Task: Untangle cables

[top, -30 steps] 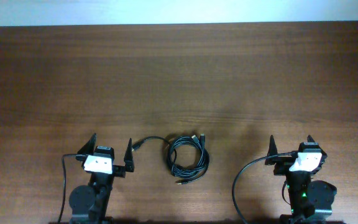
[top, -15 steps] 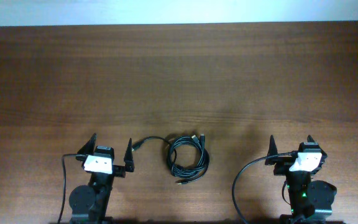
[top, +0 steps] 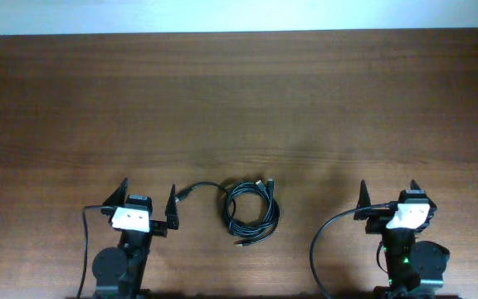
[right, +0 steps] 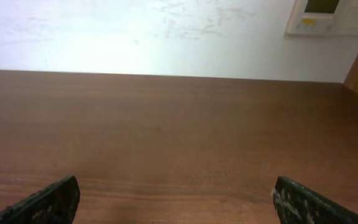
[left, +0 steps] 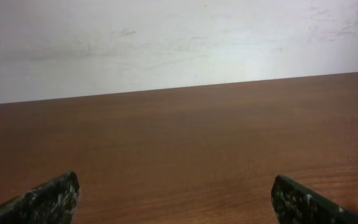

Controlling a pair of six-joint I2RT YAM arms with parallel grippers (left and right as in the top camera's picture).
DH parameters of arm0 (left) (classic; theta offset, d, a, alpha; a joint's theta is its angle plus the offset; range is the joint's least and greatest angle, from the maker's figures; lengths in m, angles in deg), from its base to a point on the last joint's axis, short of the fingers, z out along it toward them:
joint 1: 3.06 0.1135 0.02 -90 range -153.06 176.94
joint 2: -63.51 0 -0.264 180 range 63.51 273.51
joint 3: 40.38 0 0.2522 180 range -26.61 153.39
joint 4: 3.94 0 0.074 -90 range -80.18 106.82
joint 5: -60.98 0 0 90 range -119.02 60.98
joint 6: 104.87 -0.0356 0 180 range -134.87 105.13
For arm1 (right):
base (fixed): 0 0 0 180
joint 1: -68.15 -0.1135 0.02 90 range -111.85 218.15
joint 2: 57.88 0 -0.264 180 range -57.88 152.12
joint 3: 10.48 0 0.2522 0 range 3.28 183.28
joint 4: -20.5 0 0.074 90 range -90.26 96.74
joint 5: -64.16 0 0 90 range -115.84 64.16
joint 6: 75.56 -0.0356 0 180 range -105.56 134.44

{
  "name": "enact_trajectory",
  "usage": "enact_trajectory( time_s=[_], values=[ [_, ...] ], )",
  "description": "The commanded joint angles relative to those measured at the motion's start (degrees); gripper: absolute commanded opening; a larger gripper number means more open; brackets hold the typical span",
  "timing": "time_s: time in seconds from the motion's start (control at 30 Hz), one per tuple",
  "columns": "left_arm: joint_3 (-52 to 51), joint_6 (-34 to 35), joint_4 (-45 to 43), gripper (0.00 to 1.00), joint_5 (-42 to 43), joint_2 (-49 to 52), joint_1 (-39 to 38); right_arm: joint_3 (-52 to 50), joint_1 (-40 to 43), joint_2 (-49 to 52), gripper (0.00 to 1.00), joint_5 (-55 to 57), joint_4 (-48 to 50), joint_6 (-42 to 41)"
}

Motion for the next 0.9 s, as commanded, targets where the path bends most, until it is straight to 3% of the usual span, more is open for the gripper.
enact_trajectory(
  time_s=[0.0,0.17,0.23,0.33,0.4,0.5,0.57,0.63,0.77,0.8,0.87],
  values=[
    [-0.1,-0.9,0.4,0.99,-0.4,-0.5,0.4,-0.3,0.2,-0.3,0.99,0.7,-0.2,-0.2],
    [-0.1,-0.9,-4.0,0.99,3.6,-0.5,0.4,-0.3,0.2,-0.3,0.99,-6.7,9.5,-1.4],
    [1.5,0.2,-4.8,0.99,10.7,-0.5,0.4,-0.1,0.2,-0.3,0.99,-10.0,17.9,-10.4],
    [9.8,4.0,-1.0,0.99,12.5,2.4,0.4,5.9,0.2,-0.2,0.99,-20.9,16.9,-17.1],
    [21.3,4.9,6.4,0.99,18.5,8.8,0.4,14.6,0.2,0.8,0.99,-26.5,7.8,-22.1],
    [36.4,9.1,16.9,0.99,24.3,19.6,0.4,27.6,0.2,4.3,0.99,-35.4,-9.5,-23.1],
    [44.1,9.3,19.1,0.99,30.9,25.0,0.4,37.7,0.2,7.8,0.99,-37.1,-23.6,-23.1],
    [48.3,10.1,18.6,0.99,32.2,26.2,0.4,44.9,0.2,9.2,0.99,-39.9,-27.5,-23.1],
    [49.8,11.8,20.4,0.99,38.2,26.2,0.4,46.0,0.2,9.8,0.99,-43.1,-29.0,-23.0],
    [49.8,10.0,21.0,0.99,37.9,26.2,0.4,45.3,0.2,11.8,0.99,-39.2,-33.8,-22.7],
    [49.9,8.5,25.3,0.99,29.0,26.2,0.4,45.2,0.2,17.9,0.99,-32.6,-40.8,-18.2]
  ],
)
